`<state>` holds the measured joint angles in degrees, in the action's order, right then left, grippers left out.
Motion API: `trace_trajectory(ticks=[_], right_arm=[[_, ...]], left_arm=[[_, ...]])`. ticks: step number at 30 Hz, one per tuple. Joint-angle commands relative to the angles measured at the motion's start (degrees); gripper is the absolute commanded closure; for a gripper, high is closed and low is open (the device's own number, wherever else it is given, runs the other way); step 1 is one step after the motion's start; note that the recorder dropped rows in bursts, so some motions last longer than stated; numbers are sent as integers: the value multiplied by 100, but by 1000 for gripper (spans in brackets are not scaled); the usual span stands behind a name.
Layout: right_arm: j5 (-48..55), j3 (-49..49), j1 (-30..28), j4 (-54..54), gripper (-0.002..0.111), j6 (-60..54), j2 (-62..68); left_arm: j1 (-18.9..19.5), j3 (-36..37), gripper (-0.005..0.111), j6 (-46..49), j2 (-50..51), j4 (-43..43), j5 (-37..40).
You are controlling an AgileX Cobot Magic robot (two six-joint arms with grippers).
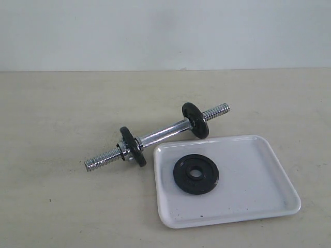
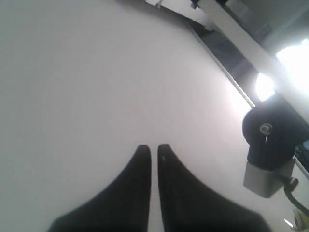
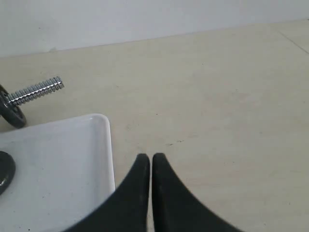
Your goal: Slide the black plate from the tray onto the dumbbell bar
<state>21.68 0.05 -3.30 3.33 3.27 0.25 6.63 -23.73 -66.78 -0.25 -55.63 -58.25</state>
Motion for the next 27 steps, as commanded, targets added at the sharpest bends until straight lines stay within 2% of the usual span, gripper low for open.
trace_trajectory(ticks=[1, 8, 12, 17, 21, 27], right_arm=[[-53, -5, -20, -14, 108, -15, -25], [-1545, -5, -20, 294, 108, 203, -25], [-2758, -5, -20, 707, 108, 846, -25], [-3831, -5, -20, 708, 108, 1705, -25], [-4296, -5, -20, 708, 108, 2299, -25], [-4414, -5, -20, 708, 108, 2364, -25]], left_arm=[[18, -45, 102, -755, 25, -571, 244], [18, -45, 102, -1561, 25, -1672, 623], [18, -45, 102, -1744, 25, -1876, 750], [18, -35, 102, -1744, 25, -1889, 765], [18, -35, 102, -1744, 25, -1899, 810], [18, -35, 102, -1744, 25, -1899, 868]])
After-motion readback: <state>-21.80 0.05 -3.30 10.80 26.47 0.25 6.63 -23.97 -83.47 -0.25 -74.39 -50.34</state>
